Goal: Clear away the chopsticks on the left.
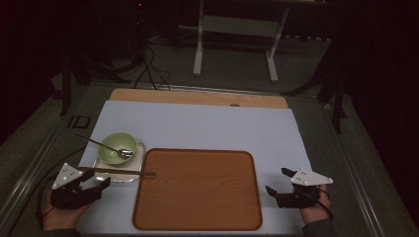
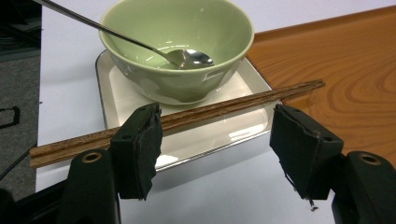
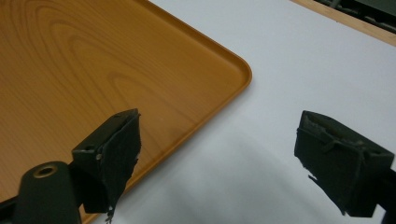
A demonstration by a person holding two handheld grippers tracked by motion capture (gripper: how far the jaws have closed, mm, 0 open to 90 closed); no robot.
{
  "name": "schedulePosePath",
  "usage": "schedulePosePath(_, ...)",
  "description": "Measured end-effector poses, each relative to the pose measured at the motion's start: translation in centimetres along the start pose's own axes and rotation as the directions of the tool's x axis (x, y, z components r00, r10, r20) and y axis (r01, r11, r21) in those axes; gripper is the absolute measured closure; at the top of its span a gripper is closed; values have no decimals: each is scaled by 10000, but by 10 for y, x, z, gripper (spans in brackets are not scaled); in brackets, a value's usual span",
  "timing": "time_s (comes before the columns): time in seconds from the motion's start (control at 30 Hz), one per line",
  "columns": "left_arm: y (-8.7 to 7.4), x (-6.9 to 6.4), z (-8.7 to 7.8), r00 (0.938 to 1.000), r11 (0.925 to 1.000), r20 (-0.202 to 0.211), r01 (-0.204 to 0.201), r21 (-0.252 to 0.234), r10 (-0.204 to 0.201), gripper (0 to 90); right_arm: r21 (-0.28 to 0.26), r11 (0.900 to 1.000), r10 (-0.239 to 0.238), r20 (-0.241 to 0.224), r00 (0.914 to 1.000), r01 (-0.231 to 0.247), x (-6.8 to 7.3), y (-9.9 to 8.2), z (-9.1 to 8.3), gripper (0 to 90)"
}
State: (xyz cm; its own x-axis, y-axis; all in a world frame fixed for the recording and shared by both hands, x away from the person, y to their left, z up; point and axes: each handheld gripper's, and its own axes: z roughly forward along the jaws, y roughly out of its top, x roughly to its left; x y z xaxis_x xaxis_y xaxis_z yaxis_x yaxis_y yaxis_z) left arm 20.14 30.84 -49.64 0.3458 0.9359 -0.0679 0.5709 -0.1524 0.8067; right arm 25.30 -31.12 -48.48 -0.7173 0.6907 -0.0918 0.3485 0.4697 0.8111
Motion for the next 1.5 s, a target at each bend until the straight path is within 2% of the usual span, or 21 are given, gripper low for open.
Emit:
schedulePosePath(0.27,3,-1,-1,9996,9997,-193,-185,-170,181,351,-130,9997,-220,37,9998,220,1,1,-2,144)
schedulePosePath(0.47,5,-2,1,9994,9991,-107,-321,-273,318,389,-136,9996,-251,79,9997,252,1,0,-2,144)
schedulePosePath(0.6,6,-2,5,9992,9991,-68,-399,-154,398,410,-151,9996,-247,97,9996,249,1,0,-3,144)
schedulePosePath(0.77,5,-5,14,9971,9968,14,-760,243,760,437,-102,9995,-282,76,9996,283,1,1,-2,144)
schedulePosePath(1.13,5,-2,30,9932,9908,-36,-1156,705,1162,490,-94,9997,-229,99,9997,230,0,0,-3,144)
schedulePosePath(1.37,5,1,39,9897,9862,-109,-1412,868,1427,439,-106,9997,-235,94,9997,236,0,0,-3,144)
schedulePosePath(1.5,5,3,44,9898,9857,-88,-1410,926,1424,390,-122,9997,-198,68,9998,199,0,0,-3,144)
